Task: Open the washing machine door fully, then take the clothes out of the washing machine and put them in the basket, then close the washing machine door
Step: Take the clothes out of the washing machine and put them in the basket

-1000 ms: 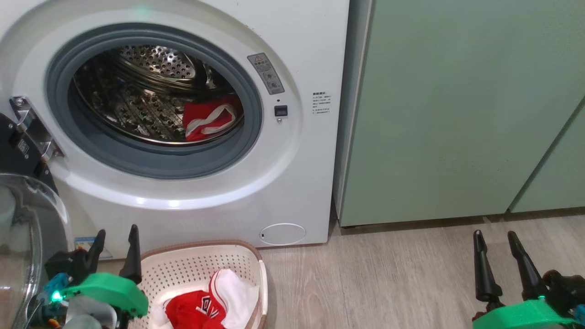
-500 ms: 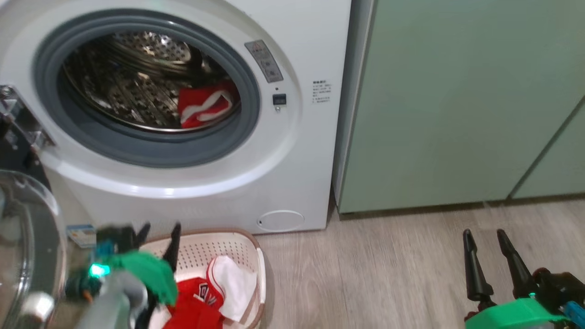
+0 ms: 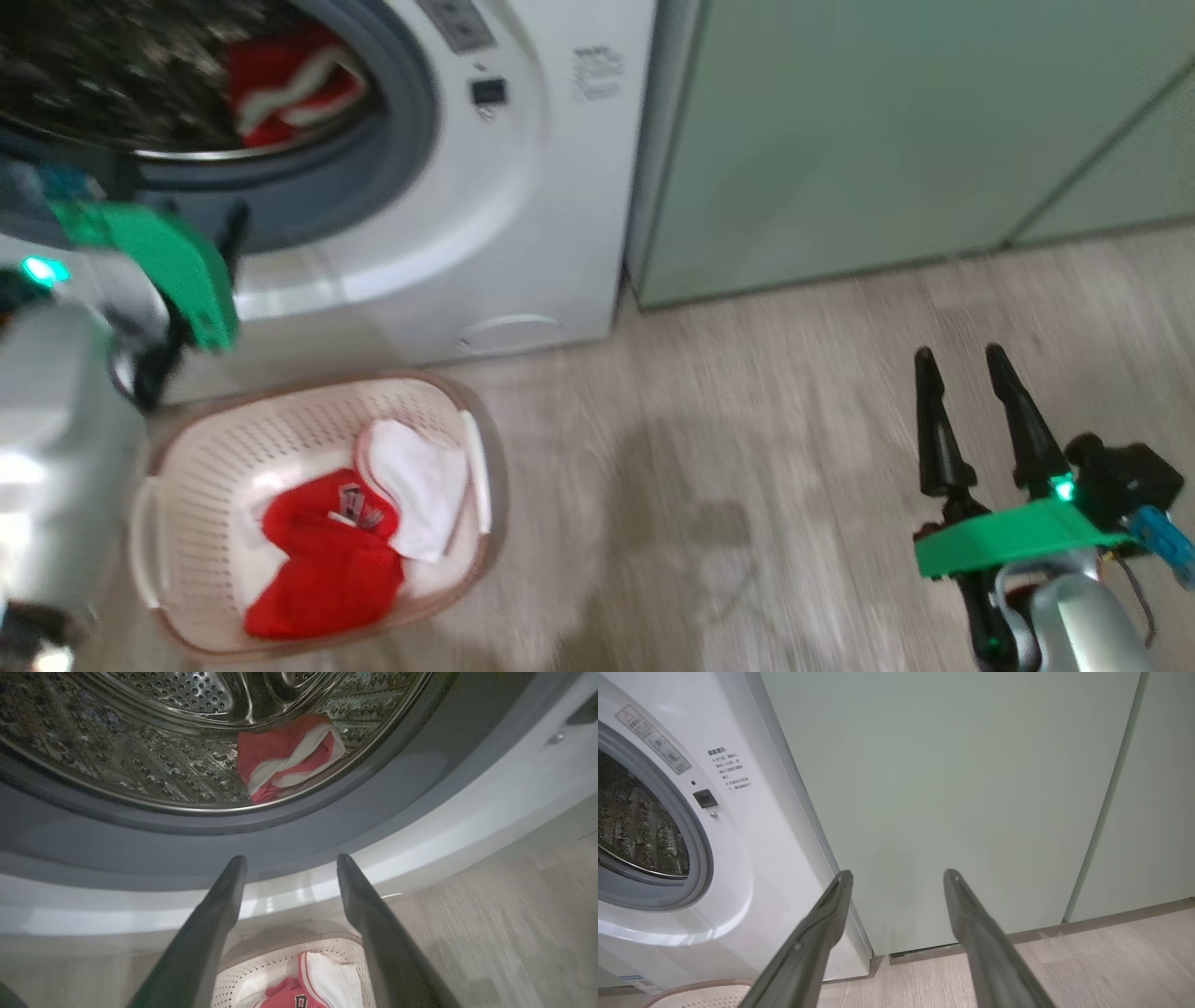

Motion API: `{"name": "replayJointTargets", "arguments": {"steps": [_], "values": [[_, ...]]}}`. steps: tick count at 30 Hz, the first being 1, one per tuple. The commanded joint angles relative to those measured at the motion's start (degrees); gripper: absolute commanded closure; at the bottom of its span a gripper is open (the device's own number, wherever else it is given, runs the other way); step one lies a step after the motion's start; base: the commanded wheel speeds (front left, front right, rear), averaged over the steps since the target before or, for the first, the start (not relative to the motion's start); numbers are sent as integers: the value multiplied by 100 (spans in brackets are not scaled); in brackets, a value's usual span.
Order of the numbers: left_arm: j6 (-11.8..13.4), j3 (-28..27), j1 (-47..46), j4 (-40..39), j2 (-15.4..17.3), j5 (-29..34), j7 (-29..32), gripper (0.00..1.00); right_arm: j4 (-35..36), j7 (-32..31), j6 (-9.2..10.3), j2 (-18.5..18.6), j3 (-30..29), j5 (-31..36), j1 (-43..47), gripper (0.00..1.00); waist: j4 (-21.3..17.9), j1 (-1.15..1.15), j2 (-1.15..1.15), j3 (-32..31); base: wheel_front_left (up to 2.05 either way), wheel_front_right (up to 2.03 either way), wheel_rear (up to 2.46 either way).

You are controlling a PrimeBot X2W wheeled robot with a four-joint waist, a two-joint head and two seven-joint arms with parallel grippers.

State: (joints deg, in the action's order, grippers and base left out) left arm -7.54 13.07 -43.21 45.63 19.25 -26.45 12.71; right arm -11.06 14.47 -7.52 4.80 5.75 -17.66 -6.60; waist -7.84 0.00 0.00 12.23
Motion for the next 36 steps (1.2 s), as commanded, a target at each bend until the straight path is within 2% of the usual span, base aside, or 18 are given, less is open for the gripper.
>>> {"name": "replayJointTargets", "arguments": {"steps": [1, 7, 15, 25, 36], "values": [[6, -197, -376, -104, 253, -78, 93, 0, 150, 53, 3, -20, 149, -41, -136, 0, -387, 0, 0, 463, 0, 0, 0], [6, -220, -1635, 266, 691, -236, 749, 0, 160, 53, 3, -140, 236, -87, -505, 0, -801, 0, 0, 1122, 0, 0, 0], [13, -346, -2808, 874, 995, -348, 1063, 0, 147, 53, 3, -187, 412, -178, -843, 0, -1196, 0, 0, 1748, 0, 0, 0], [59, -264, -3538, 1558, 1344, -246, 1296, 0, 183, 53, 3, -190, 658, -454, -1030, 0, -1573, 0, 0, 2164, 0, 0, 0], [402, -76, -4075, 2168, 1577, -65, 1748, 0, 198, 53, 3, -191, 874, -649, -1098, 0, -1857, 0, 0, 2452, 0, 0, 0]]}}
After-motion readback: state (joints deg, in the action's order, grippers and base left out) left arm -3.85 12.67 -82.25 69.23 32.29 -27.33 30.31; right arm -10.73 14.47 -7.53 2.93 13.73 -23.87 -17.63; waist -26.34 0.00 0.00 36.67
